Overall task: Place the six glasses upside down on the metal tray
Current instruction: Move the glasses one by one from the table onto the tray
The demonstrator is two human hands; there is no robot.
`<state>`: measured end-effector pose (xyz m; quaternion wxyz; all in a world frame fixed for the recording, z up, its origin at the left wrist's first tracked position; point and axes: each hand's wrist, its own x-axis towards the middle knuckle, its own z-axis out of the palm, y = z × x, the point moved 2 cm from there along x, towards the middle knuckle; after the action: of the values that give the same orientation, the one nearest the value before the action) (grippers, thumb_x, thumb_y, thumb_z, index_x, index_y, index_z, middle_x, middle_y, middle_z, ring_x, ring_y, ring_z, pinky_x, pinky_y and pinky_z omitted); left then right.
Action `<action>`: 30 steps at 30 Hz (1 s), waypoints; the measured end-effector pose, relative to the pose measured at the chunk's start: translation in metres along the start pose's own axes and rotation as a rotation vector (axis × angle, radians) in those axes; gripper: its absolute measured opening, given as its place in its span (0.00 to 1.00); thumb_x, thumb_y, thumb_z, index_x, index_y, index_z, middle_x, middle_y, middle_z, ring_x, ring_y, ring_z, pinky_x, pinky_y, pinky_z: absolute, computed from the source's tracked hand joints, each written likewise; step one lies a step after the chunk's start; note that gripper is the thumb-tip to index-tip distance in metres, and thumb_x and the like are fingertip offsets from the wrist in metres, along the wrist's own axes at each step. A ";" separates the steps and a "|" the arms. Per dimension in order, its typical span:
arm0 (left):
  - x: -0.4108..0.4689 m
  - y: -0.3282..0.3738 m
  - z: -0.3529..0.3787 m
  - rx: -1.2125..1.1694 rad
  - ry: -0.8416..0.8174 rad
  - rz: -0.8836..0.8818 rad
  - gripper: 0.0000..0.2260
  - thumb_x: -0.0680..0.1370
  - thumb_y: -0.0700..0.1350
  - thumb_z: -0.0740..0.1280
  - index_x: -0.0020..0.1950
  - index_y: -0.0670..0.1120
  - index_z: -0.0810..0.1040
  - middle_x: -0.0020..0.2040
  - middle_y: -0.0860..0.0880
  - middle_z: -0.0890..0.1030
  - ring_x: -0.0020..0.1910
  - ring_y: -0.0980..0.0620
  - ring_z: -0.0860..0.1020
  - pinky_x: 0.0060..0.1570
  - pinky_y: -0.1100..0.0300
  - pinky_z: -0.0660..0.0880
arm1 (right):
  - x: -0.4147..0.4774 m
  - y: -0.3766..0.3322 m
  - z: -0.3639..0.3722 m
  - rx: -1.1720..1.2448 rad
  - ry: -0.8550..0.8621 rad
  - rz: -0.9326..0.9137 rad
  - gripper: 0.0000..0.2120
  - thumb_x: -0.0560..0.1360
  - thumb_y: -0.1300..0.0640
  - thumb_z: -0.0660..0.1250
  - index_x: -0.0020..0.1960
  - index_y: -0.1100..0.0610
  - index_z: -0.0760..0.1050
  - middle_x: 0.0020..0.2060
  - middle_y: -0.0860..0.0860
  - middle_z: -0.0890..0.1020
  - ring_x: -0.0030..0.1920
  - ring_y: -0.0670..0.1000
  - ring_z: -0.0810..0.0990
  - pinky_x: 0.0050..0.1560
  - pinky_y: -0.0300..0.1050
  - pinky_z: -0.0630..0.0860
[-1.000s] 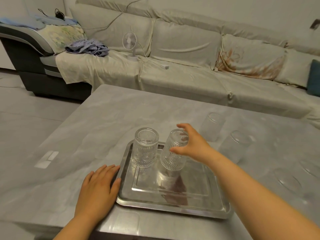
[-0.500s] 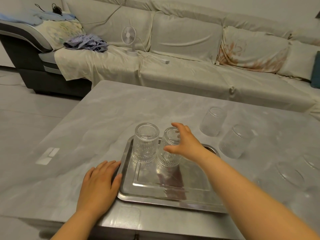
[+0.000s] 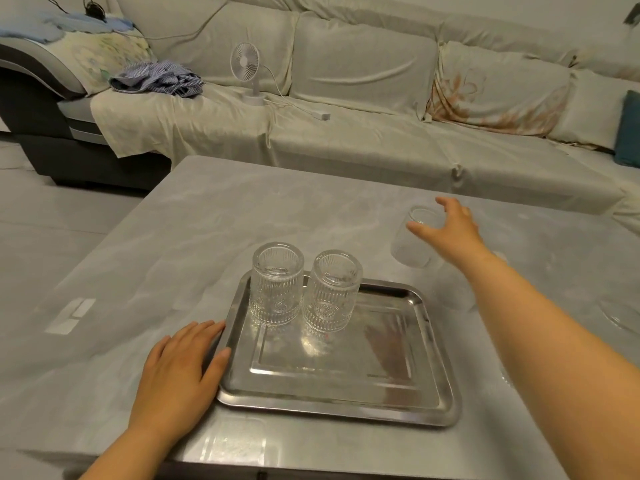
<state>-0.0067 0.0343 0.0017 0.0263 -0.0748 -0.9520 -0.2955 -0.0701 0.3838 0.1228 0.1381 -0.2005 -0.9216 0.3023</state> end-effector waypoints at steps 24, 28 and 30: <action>0.012 0.001 0.004 0.055 -0.010 -0.004 0.34 0.65 0.65 0.45 0.64 0.50 0.70 0.66 0.48 0.73 0.68 0.48 0.67 0.69 0.49 0.57 | 0.063 0.024 0.034 -0.100 -0.009 0.085 0.37 0.71 0.47 0.66 0.71 0.58 0.50 0.73 0.58 0.51 0.70 0.62 0.56 0.68 0.57 0.60; 0.011 0.000 0.006 0.060 -0.008 -0.007 0.35 0.65 0.65 0.45 0.65 0.51 0.69 0.67 0.48 0.73 0.69 0.49 0.66 0.69 0.49 0.57 | 0.065 0.029 0.042 -0.107 -0.017 0.093 0.34 0.71 0.51 0.67 0.70 0.58 0.54 0.70 0.60 0.57 0.69 0.62 0.58 0.66 0.55 0.61; 0.011 -0.001 0.006 0.060 -0.007 -0.010 0.35 0.65 0.65 0.45 0.65 0.51 0.69 0.67 0.48 0.72 0.69 0.50 0.66 0.69 0.49 0.57 | 0.064 0.030 0.044 -0.094 -0.004 0.103 0.33 0.71 0.53 0.67 0.69 0.59 0.55 0.70 0.60 0.57 0.68 0.62 0.59 0.66 0.55 0.61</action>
<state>-0.0179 0.0383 -0.0029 0.0238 -0.0704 -0.9609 -0.2668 -0.1345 0.4125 0.0788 0.1109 -0.2535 -0.9235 0.2659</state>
